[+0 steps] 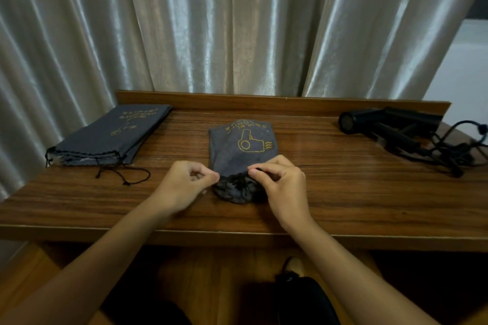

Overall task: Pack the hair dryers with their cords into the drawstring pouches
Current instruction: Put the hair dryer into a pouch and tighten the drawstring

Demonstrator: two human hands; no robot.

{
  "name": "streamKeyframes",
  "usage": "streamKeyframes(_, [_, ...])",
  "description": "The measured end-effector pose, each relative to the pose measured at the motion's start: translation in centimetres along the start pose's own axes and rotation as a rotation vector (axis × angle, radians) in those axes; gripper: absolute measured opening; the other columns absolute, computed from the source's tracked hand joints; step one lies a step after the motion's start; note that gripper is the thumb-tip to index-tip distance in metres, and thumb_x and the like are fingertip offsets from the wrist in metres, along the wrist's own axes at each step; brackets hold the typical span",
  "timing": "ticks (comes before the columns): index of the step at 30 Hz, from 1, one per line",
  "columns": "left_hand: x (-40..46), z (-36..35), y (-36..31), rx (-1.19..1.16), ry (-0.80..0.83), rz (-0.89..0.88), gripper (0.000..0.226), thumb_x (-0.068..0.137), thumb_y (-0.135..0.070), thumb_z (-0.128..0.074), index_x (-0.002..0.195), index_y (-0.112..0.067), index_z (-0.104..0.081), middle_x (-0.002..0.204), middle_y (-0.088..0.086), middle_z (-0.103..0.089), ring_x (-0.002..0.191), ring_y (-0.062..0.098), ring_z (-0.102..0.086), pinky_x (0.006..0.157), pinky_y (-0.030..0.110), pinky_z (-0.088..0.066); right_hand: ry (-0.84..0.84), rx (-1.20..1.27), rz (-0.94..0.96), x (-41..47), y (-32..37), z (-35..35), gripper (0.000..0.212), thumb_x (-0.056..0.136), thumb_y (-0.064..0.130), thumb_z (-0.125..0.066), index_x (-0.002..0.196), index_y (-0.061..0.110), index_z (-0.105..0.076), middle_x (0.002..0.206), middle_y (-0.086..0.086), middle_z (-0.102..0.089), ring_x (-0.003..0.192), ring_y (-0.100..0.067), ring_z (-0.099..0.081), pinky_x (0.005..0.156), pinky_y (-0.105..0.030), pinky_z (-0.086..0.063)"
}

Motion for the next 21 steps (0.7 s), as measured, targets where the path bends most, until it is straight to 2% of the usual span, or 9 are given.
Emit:
streamKeyframes(2, [-0.6,0.4,-0.3,0.132,-0.016,-0.103,0.012,0.088,-0.019,-0.07,0.077,-0.015,-0.071,0.056,-0.007,-0.054,0.049,0.002,-0.043,0.044,0.013,-0.033,-0.012,-0.045,-0.047,0.2,-0.9,0.5,0.006,0.082,0.011,-0.077,0.08,0.017,-0.078,0.082,0.008,-0.064,0.079,-0.001,-0.062,0.073,-0.007,-0.042])
streamKeyframes(4, [-1.4,0.7,-0.2,0.227,-0.029,-0.181,0.013,0.087,-0.019,-0.07,0.075,-0.016,-0.069,0.056,-0.008,-0.052,0.048,0.002,-0.041,0.045,0.015,-0.033,0.015,-0.121,-0.121,0.1,-2.2,0.6,0.011,0.083,0.012,-0.077,0.076,0.02,-0.075,0.078,0.012,-0.06,0.074,0.001,-0.058,0.069,-0.006,-0.038])
streamKeyframes(8, [-2.4,0.1,0.5,0.264,-0.075,-0.236,0.016,0.086,-0.015,-0.071,0.071,-0.017,-0.066,0.063,0.002,-0.062,0.052,0.003,-0.044,0.049,0.022,-0.038,0.009,-0.176,-0.22,-0.4,-4.3,0.8,0.009,0.082,0.012,-0.077,0.074,0.017,-0.075,0.072,0.012,-0.057,0.069,0.0,-0.054,0.066,-0.011,-0.037])
streamKeyframes(11, [-2.6,-0.2,1.0,0.257,-0.096,-0.234,0.015,0.087,-0.013,-0.071,0.073,-0.016,-0.066,0.061,-0.002,-0.056,0.052,0.002,-0.043,0.049,0.015,-0.035,0.01,-0.168,-0.264,-0.4,-4.8,0.4,0.009,0.083,0.013,-0.077,0.075,0.018,-0.076,0.075,0.01,-0.059,0.073,-0.004,-0.057,0.071,-0.021,-0.043])
streamKeyframes(14, [-2.9,-0.2,1.2,0.208,-0.091,-0.236,0.012,0.087,-0.012,-0.07,0.076,-0.014,-0.068,0.065,0.001,-0.058,0.055,0.001,-0.047,0.052,0.013,-0.037,0.075,-0.169,-0.236,-0.6,-4.7,0.4,0.009,0.085,0.013,-0.075,0.077,0.018,-0.075,0.079,0.005,-0.063,0.076,-0.009,-0.06,0.071,-0.019,-0.043])
streamKeyframes(16, [-3.0,-0.2,1.4,0.147,-0.073,-0.224,0.009,0.088,-0.012,-0.069,0.079,-0.012,-0.069,0.071,0.008,-0.063,0.059,0.001,-0.049,0.056,0.015,-0.039,0.103,-0.066,-0.237,-0.6,-4.9,0.9,0.008,0.087,0.01,-0.072,0.09,0.018,-0.074,0.089,0.002,-0.066,0.083,-0.009,-0.062,0.074,-0.022,-0.045])
streamKeyframes(17, [-2.8,-0.2,1.5,0.108,-0.064,-0.204,0.007,0.089,-0.015,-0.069,0.082,-0.013,-0.07,0.073,0.007,-0.062,0.061,0.003,-0.05,0.058,0.017,-0.041,0.117,0.007,-0.272,-0.8,-5.1,1.0,0.017,0.089,0.014,-0.071,0.105,0.021,-0.069,0.1,0.002,-0.064,0.091,-0.008,-0.061,0.075,-0.019,-0.045])
streamKeyframes(19, [-2.0,0.0,1.9,0.014,-0.075,-0.153,0.005,0.092,-0.023,-0.066,0.09,-0.019,-0.069,0.076,0.003,-0.059,0.061,0.004,-0.053,0.059,0.015,-0.043,0.173,0.05,-0.297,-0.9,-5.3,0.8,0.049,0.091,0.035,-0.068,0.136,0.034,-0.047,0.127,0.007,-0.045,0.112,-0.004,-0.049,0.081,-0.01,-0.042])
streamKeyframes(21, [-0.8,0.4,2.0,-0.042,-0.096,-0.133,0.006,0.095,-0.03,-0.059,0.098,-0.027,-0.063,0.083,0.002,-0.057,0.065,0.007,-0.056,0.062,0.016,-0.045,0.272,-0.053,-0.221,-0.5,-4.5,-0.5,0.072,0.089,0.053,-0.061,0.149,0.047,-0.022,0.14,0.012,-0.024,0.124,-0.004,-0.036,0.097,-0.019,-0.038])
Point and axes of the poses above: each hand's wrist, its own x-axis towards the middle knuckle, its own z-axis out of the back of the hand, y = z × x, the point moved 8 cm from there along x, towards the middle knuckle
